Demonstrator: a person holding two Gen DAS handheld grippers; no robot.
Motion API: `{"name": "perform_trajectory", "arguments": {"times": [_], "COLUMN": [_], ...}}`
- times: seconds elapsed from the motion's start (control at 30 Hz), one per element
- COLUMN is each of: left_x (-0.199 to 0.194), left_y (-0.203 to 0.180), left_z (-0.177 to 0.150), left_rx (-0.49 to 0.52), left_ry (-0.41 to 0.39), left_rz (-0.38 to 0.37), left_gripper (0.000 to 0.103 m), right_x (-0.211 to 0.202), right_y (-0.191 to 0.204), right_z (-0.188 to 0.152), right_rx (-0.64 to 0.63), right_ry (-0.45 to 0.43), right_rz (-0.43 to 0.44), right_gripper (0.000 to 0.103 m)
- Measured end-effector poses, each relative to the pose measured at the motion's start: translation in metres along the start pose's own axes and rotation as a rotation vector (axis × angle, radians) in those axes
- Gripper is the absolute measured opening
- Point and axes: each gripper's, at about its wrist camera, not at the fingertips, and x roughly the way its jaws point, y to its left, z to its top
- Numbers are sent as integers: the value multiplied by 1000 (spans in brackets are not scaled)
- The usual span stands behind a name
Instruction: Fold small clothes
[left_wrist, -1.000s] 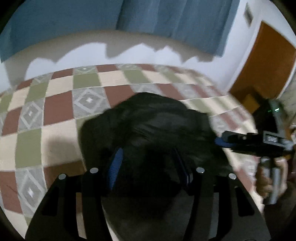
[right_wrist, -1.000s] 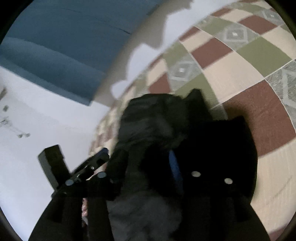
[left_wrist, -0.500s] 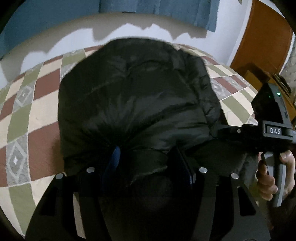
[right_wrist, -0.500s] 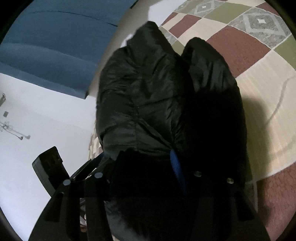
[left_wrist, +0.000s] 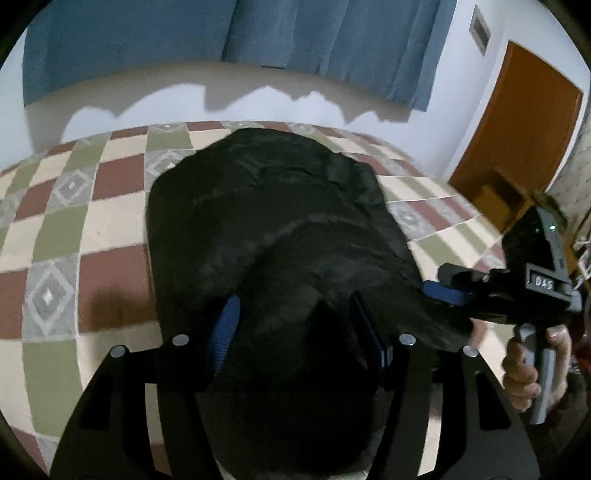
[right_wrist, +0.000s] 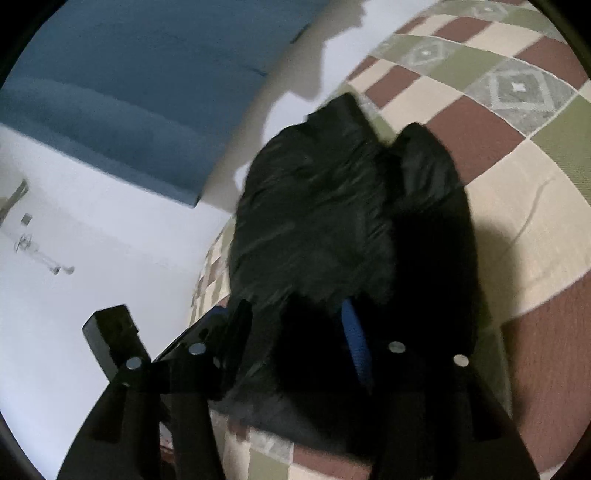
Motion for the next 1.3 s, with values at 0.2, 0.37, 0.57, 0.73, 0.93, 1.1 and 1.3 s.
{"name": "perform_trajectory", "arguments": {"times": [0.2, 0.37, 0.57, 0.73, 0.93, 1.1, 1.3], "left_x": [19, 36, -23, -39, 9, 38, 55], "left_y": [-5, -7, 8, 61, 102, 101, 95], "left_z": [-28, -37, -25, -12, -15, -8, -3], "left_rx": [51, 84, 26, -82, -180, -245, -267], "left_ry": [71, 91, -62, -114, 6, 7, -3], "left_rz": [34, 73, 37, 56, -55, -186, -205], "left_gripper": [63, 62, 65, 76, 80, 90, 79], "right_x": [13, 23, -18, -20, 13, 32, 54], "right_y": [-22, -36, 5, -15, -44, -52, -44], "right_z": [-20, -24, -13, 10, 24, 31, 29], "right_rx": [34, 45, -79, -51, 17, 31, 10], "right_ry": [61, 70, -21, -58, 33, 55, 92], "right_rz": [-72, -83, -148, -273, -226, -201, -123], "right_gripper": [51, 47, 68, 84, 84, 84, 44]}}
